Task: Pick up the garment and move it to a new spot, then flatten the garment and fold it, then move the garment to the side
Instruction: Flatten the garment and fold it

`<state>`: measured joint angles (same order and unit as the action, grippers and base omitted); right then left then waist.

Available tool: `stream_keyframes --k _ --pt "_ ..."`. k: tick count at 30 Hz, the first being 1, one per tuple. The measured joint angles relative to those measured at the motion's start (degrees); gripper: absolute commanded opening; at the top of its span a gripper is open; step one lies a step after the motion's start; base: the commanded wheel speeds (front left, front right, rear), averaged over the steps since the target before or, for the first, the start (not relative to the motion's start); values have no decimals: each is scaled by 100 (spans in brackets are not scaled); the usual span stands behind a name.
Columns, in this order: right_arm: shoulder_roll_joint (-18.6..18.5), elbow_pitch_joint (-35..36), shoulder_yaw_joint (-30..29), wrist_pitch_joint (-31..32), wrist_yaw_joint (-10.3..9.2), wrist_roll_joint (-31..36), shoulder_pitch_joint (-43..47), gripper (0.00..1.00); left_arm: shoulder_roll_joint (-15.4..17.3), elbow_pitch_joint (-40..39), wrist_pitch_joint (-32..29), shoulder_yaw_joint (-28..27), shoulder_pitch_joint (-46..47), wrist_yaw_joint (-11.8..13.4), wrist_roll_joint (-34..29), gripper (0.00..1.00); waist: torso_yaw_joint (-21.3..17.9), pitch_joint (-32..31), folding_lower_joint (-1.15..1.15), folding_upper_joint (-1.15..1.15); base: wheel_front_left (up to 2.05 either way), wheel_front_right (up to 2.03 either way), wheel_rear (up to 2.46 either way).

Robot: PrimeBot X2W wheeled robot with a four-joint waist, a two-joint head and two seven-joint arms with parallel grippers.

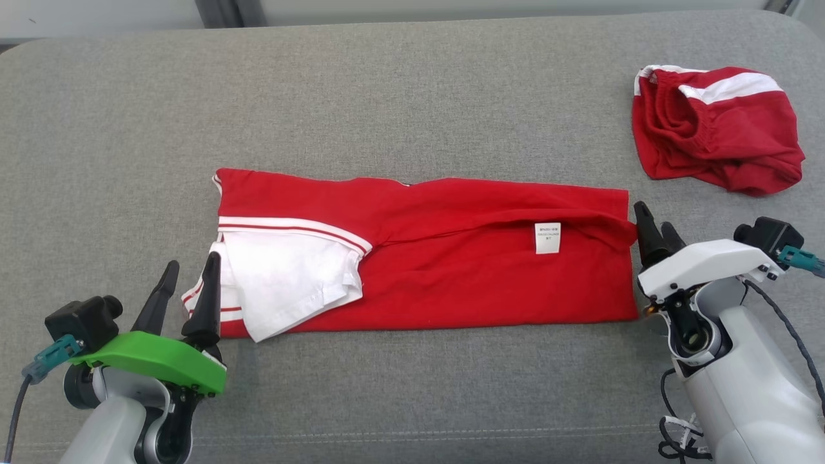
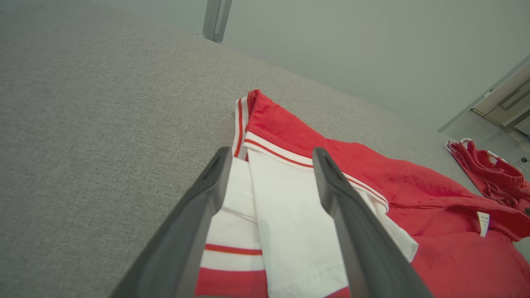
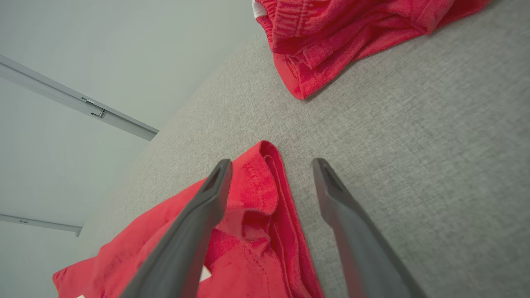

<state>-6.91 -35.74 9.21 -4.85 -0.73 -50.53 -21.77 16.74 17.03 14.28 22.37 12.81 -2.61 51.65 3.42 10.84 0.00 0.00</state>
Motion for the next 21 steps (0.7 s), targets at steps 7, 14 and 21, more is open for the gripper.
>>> stream_keyframes --k 7,14,21 --pt "68 -363 85 374 -98 -148 -4 100 -86 83 0 -89 -1 -70 -44 100 23 2 0 0 0 0 0" --pt "62 -492 326 650 -88 -134 -22 100 -126 142 0 -177 -3 -124 -54 100 -15 -47 0 0 0 0 0" --pt "65 -571 400 820 -65 -102 -125 100 -200 191 0 -201 -4 -190 -211 100 -31 -68 0 0 0 0 0"
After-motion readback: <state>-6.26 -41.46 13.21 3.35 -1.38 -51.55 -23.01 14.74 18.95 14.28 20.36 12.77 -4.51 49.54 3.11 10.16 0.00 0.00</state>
